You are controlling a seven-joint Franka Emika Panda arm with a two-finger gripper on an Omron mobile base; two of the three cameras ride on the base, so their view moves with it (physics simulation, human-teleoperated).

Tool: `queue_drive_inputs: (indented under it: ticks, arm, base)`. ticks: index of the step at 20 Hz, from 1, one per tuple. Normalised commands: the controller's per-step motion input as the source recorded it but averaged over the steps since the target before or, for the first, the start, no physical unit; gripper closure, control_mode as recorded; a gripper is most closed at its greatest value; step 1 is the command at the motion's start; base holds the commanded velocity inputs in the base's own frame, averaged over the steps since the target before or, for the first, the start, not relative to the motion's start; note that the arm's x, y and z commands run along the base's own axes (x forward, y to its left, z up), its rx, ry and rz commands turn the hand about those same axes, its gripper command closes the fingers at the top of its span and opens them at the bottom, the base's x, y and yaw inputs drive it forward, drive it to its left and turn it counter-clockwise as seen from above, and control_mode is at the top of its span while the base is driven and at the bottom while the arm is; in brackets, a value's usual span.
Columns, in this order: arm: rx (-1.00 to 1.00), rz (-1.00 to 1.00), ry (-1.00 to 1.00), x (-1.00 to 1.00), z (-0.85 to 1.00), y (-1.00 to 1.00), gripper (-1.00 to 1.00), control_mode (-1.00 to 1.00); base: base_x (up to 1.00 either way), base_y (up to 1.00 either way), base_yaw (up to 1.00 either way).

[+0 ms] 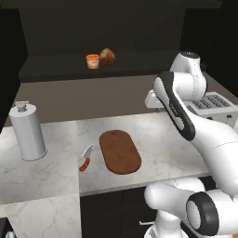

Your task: Pick the bread, place it on the cutting board, pick the jam, place it on the counter, and close the cabinet.

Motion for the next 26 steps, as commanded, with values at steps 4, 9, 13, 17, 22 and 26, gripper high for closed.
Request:
queue_drive_inputs:
  ticks: [4,9,13,17,22,26]
  arm:
    - [0.00,0.00,-0.08,-0.06,0.01,0.09,-1.00,-1.00]
    - [0.00,0.00,-0.18,-0.17,0.09,0.22,-1.00,-1.00]
    - [0.00,0.00,-0.21,-0.24,0.14,0.26,-1.00,-1.00]
    - [0.00,0.00,-0.19,-0.23,0.16,0.30,-1.00,-1.00]
    - [0.00,0.00,-0.17,-0.28,0.18,0.33,-1.00,-1.00]
    - [-0.01,0.00,-0.12,-0.27,0.24,0.37,-1.00,-1.00]
  base:
    - [0.00,0.00,0.00]
    - [0.00,0.00,0.00]
    - [0.00,0.00,0.00]
    - [0.00,0.00,0.00]
    - [0.00,0.00,0.00]
    - [0.00,0.00,0.00]
